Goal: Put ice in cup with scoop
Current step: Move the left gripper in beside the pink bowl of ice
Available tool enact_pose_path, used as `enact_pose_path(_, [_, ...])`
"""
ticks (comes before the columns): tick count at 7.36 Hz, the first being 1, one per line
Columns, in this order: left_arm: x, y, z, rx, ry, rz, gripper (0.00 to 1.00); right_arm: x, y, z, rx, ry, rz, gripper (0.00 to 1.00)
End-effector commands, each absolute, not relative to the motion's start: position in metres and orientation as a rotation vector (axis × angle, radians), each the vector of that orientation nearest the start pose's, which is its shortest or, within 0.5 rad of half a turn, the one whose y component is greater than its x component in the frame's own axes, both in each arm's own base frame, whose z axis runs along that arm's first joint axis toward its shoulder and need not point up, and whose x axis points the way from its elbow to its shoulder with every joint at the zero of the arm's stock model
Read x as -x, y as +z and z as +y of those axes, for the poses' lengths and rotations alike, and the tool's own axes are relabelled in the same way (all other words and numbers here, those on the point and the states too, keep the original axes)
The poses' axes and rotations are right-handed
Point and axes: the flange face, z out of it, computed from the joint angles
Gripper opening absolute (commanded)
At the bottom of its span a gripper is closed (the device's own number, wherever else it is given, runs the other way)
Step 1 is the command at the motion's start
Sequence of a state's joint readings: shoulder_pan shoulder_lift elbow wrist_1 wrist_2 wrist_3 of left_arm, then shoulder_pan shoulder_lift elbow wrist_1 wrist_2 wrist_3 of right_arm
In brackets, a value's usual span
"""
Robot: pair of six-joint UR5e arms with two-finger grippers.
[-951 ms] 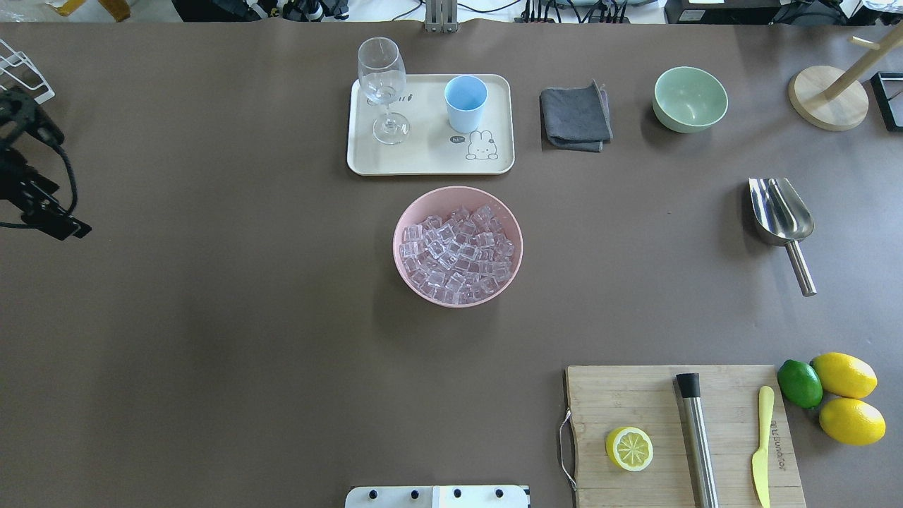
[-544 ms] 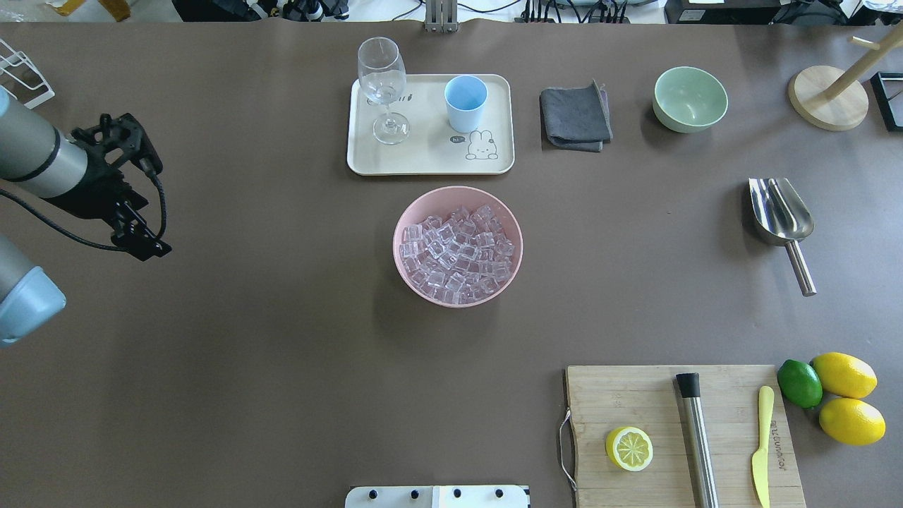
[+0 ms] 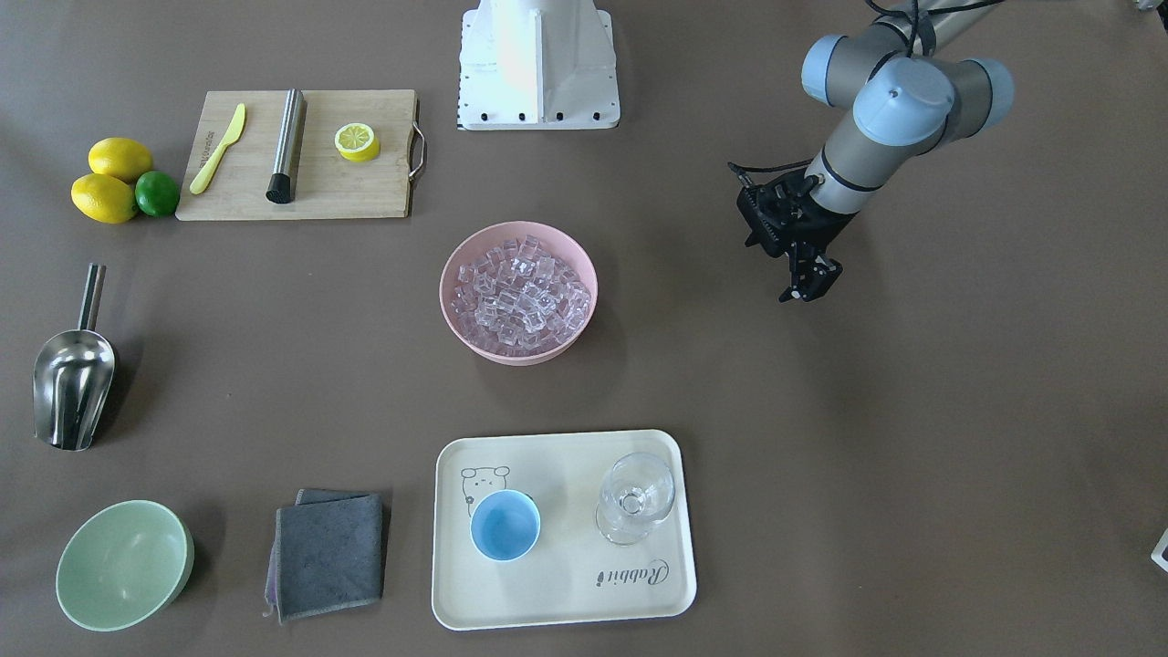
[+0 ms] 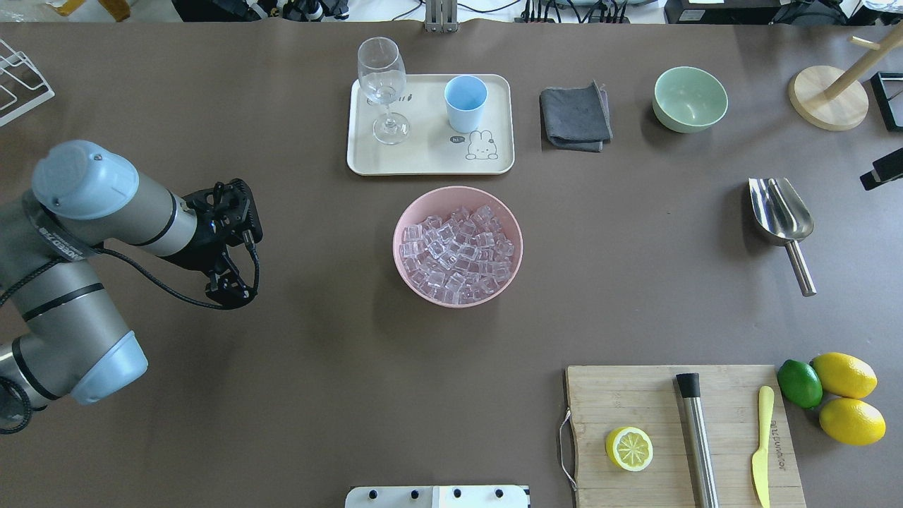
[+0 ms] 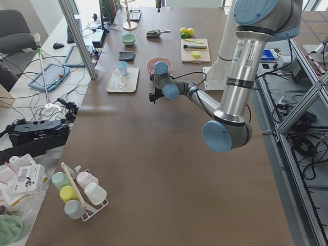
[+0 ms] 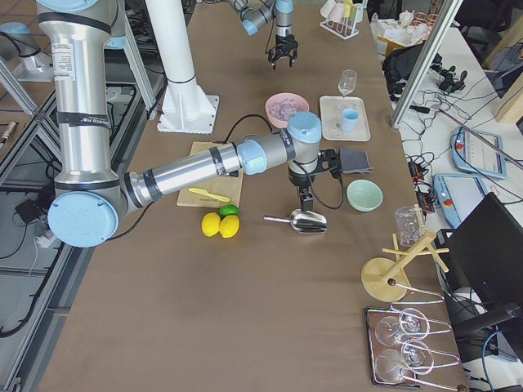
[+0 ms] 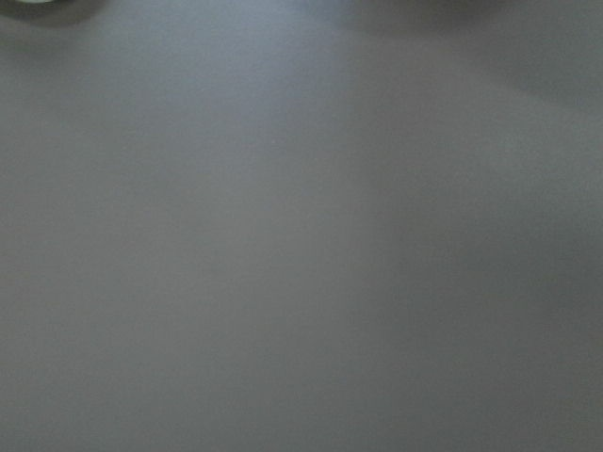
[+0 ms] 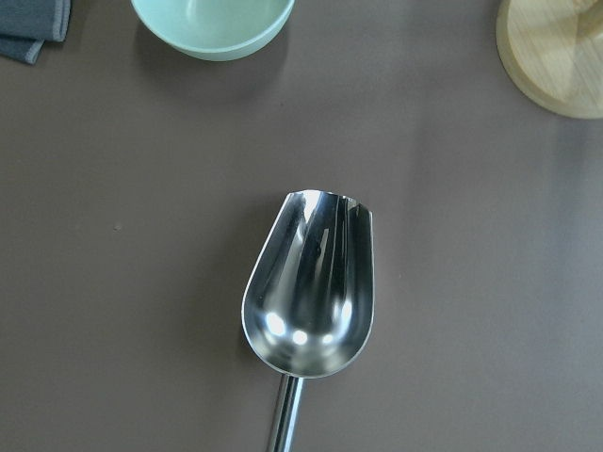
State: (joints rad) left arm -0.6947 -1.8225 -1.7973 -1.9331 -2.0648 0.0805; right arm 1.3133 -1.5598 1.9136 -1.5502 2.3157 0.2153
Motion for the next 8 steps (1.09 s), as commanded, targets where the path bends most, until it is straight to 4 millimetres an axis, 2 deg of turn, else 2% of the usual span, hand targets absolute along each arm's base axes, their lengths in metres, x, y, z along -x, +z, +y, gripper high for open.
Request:
enact_pose_path(1, [-0.434, 0.381, -0.441, -0.705, 1.125, 0.814, 0.99, 0.089, 0.506, -0.48, -0.017, 0.007, -0.798, 0.99])
enact_pose_path(3, [-0.448, 0.366, -0.45, -0.739, 1.133, 0.829, 0.99, 0.106, 0.533, -0.463, 0.054, -0.004, -0.779, 0.99])
enact_pose_path(5, [-0.46, 0.377, -0.454, -0.836, 1.146, 0.856, 0.98, 0.13, 0.56, -0.467, 0.061, -0.012, -0.783, 0.98])
enact_pose_path(6, [-0.475, 0.37, -0.445, -0.872, 1.156, 0.871, 0.98, 0.143, 0.578, -0.469, 0.051, -0.017, -0.79, 0.98])
enact_pose_path(7, [-0.488, 0.363, -0.435, -0.885, 1.173, 0.881, 0.98, 0.15, 0.581, -0.468, 0.046, -0.032, -0.796, 0.97])
enact_pose_path(8, [-0.48, 0.352, -0.429, -0.963, 1.17, 0.913, 0.98, 0.159, 0.578, -0.465, 0.053, -0.041, -0.798, 0.94])
